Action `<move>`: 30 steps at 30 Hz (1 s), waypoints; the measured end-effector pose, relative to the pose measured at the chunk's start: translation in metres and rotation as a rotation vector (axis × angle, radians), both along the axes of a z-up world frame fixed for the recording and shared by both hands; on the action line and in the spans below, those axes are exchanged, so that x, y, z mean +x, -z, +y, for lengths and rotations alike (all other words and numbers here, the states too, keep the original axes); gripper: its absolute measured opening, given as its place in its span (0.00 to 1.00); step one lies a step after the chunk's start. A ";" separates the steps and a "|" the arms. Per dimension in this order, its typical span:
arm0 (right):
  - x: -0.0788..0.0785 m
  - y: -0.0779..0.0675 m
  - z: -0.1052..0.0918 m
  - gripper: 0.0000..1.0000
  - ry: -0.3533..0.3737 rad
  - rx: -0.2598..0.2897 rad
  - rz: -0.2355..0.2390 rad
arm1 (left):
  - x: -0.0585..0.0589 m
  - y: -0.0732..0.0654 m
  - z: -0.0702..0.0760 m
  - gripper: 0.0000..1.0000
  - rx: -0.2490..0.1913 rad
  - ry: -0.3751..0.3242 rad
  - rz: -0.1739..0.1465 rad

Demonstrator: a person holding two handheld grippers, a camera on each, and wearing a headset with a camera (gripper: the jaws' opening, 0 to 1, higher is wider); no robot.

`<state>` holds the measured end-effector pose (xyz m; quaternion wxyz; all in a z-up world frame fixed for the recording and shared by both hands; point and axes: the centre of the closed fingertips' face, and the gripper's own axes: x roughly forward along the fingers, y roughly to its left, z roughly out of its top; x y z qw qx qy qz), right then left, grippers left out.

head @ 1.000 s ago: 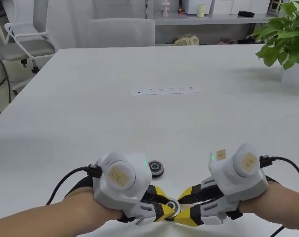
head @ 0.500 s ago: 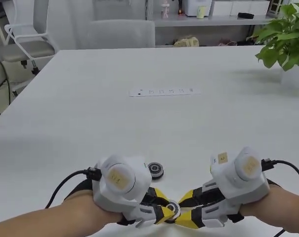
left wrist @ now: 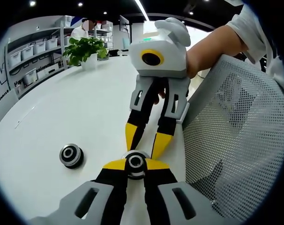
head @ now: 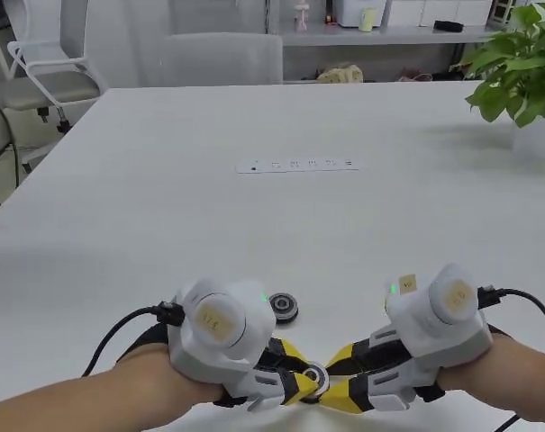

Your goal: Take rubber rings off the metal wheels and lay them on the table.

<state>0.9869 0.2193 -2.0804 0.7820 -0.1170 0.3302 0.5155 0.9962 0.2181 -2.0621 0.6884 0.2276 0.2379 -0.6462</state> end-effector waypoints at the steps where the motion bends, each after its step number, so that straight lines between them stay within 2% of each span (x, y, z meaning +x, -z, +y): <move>1: 0.000 0.000 0.000 0.18 0.000 0.002 0.001 | 0.000 0.000 0.000 0.07 0.000 0.000 0.000; 30: -0.001 0.000 -0.003 0.15 0.011 0.029 0.023 | 0.000 0.000 0.000 0.07 -0.006 0.003 0.002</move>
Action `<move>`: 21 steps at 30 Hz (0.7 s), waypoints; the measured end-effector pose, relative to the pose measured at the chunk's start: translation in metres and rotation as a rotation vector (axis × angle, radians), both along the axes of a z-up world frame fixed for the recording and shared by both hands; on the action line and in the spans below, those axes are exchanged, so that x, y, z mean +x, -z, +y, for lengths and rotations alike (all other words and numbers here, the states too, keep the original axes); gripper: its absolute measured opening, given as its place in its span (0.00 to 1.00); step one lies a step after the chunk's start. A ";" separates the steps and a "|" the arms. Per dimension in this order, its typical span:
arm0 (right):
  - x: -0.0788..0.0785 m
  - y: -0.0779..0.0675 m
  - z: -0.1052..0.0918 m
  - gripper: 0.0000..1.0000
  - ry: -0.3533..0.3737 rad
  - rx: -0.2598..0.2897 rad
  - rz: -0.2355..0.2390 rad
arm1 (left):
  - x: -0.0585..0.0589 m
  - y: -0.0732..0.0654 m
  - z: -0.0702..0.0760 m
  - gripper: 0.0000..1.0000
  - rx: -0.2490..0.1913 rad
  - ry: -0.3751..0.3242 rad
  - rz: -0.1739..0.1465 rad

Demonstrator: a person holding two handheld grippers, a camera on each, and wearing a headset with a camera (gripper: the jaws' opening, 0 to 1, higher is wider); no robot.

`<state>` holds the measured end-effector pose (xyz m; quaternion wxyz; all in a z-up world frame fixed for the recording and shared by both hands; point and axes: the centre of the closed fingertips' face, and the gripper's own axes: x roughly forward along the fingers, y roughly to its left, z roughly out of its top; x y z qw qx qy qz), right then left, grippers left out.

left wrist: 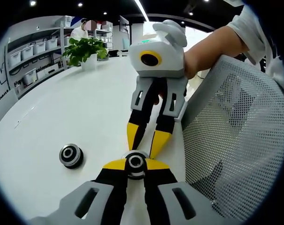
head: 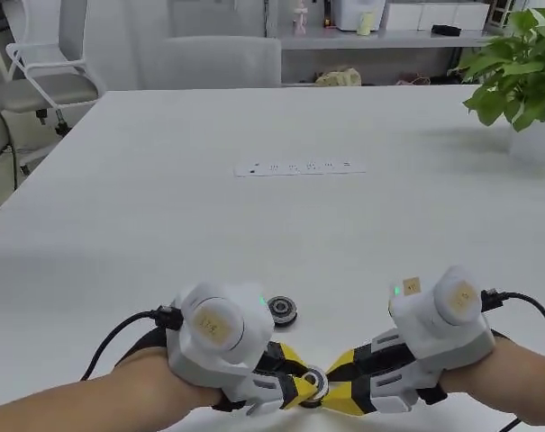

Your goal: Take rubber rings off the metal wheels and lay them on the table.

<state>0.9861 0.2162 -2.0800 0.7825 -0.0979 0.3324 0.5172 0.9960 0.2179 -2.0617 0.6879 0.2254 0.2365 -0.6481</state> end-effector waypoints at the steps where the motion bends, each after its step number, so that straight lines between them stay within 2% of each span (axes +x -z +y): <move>1: 0.000 0.000 0.000 0.14 0.001 0.001 0.002 | 0.000 0.000 0.000 0.07 0.000 0.000 0.000; 4: 0.000 0.002 -0.003 0.08 0.007 -0.007 0.006 | 0.000 0.000 0.000 0.07 -0.001 0.001 0.000; 6: 0.001 0.002 -0.005 0.06 0.024 0.009 0.027 | 0.000 0.000 0.000 0.07 -0.002 0.001 0.000; 13: 0.001 0.001 -0.004 0.05 0.047 0.015 0.048 | 0.000 0.000 0.000 0.07 0.001 0.000 -0.005; 15: 0.002 0.003 -0.006 0.00 0.081 0.025 0.081 | 0.000 0.000 0.000 0.07 0.001 0.000 -0.005; 20: 0.003 0.002 -0.006 0.00 0.116 0.045 0.112 | 0.000 0.000 0.000 0.07 0.004 0.000 -0.010; 21: 0.003 0.003 -0.006 0.00 0.141 0.057 0.135 | 0.000 0.000 0.000 0.07 0.005 0.000 -0.012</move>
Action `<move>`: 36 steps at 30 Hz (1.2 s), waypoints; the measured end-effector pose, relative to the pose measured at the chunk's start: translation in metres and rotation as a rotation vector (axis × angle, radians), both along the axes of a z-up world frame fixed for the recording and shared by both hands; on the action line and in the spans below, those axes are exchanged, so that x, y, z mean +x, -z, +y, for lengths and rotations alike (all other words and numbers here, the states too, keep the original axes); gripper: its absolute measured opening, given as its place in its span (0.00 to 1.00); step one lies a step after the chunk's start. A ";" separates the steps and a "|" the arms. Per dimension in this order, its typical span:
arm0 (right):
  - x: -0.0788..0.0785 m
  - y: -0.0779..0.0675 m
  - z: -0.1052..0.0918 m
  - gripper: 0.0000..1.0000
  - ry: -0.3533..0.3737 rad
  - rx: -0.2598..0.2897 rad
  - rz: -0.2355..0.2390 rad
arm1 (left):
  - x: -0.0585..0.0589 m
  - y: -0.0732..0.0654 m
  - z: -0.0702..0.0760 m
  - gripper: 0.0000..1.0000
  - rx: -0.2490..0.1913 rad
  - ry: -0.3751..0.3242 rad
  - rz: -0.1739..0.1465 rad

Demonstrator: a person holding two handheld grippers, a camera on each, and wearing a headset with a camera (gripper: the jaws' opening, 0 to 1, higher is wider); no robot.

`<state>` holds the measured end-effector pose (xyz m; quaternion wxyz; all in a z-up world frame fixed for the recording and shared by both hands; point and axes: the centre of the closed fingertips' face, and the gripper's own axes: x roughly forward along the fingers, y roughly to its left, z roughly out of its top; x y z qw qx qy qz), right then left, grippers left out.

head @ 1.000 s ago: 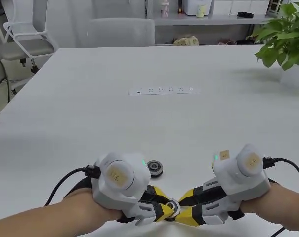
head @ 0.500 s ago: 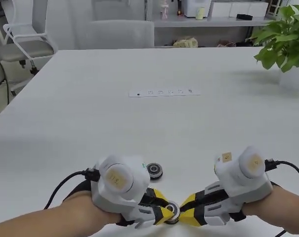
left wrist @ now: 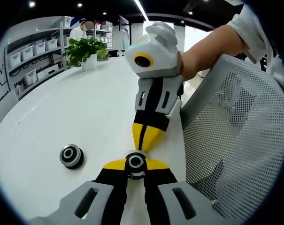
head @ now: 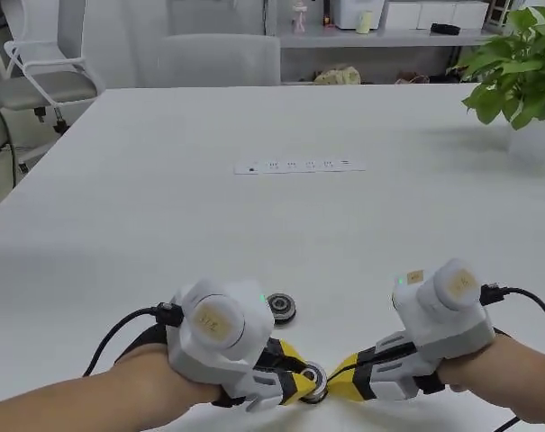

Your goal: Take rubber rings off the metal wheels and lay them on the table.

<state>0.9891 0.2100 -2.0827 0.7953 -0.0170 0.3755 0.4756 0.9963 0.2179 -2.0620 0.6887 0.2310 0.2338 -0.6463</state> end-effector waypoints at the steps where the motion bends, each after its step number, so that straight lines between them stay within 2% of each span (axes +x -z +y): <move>1: 0.001 0.000 -0.001 0.00 0.012 0.007 0.007 | 0.000 0.000 0.000 0.07 0.000 0.000 -0.002; 5: 0.005 -0.001 -0.004 0.00 0.070 0.044 0.039 | 0.000 0.000 -0.001 0.07 0.001 -0.002 -0.005; 9: 0.012 -0.011 -0.007 0.00 0.160 0.138 0.080 | 0.000 0.000 -0.002 0.07 0.001 -0.002 -0.007; 13: 0.010 -0.010 -0.007 0.00 0.152 0.131 0.079 | 0.000 0.000 -0.002 0.07 0.003 -0.002 -0.009; 24: 0.010 -0.016 -0.005 0.00 0.182 0.191 0.115 | 0.000 0.000 -0.003 0.07 0.003 -0.003 -0.012; 36: 0.009 -0.018 -0.004 0.00 0.185 0.198 0.132 | 0.000 0.000 -0.003 0.07 0.010 0.000 -0.017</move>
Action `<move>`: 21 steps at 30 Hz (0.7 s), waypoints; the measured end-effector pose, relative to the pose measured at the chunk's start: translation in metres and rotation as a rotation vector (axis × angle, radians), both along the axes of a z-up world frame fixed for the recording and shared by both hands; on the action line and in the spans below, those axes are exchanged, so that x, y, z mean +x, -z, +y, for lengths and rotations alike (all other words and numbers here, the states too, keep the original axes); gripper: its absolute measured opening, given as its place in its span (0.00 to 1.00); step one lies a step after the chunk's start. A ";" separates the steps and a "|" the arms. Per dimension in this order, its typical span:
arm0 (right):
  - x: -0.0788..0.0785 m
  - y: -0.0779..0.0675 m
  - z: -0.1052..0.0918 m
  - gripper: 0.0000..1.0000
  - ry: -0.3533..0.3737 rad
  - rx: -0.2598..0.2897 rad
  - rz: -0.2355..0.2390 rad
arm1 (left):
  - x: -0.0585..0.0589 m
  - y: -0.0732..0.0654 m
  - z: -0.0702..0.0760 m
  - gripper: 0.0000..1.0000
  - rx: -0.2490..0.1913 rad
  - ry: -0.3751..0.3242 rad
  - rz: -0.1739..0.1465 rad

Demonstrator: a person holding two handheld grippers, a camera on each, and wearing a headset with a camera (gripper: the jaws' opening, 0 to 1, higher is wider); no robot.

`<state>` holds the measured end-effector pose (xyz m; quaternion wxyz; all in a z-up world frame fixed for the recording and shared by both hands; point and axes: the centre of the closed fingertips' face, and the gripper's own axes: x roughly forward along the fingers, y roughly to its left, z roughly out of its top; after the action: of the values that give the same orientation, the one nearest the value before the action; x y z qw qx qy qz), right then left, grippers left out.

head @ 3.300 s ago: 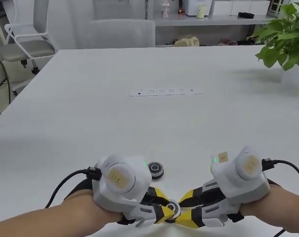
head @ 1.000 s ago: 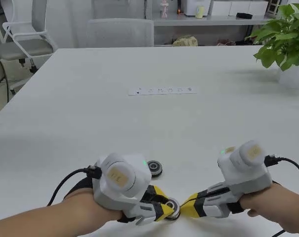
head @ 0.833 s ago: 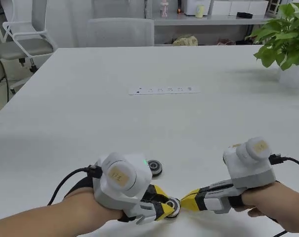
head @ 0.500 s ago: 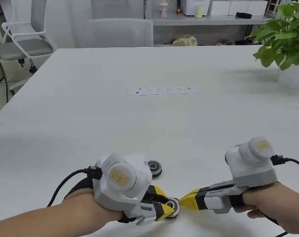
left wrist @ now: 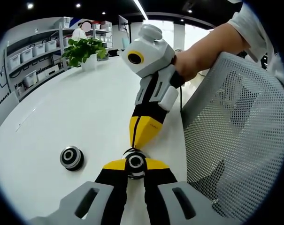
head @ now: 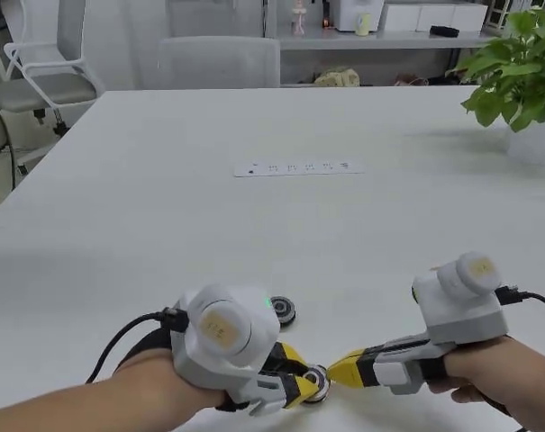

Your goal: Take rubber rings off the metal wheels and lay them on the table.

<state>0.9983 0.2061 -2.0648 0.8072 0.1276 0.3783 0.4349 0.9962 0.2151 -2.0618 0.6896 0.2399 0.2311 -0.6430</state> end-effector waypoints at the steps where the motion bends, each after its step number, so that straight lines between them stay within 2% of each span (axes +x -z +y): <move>1: -0.001 -0.001 0.001 0.00 0.000 0.002 0.002 | 0.000 0.000 0.000 0.07 0.001 0.000 -0.001; 21: -0.002 -0.003 0.005 0.00 -0.015 0.012 -0.001 | 0.000 0.000 0.000 0.07 0.002 0.000 -0.002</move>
<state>0.9958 0.2115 -2.0615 0.8031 0.1293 0.3764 0.4434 0.9963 0.2152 -2.0618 0.6894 0.2411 0.2310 -0.6428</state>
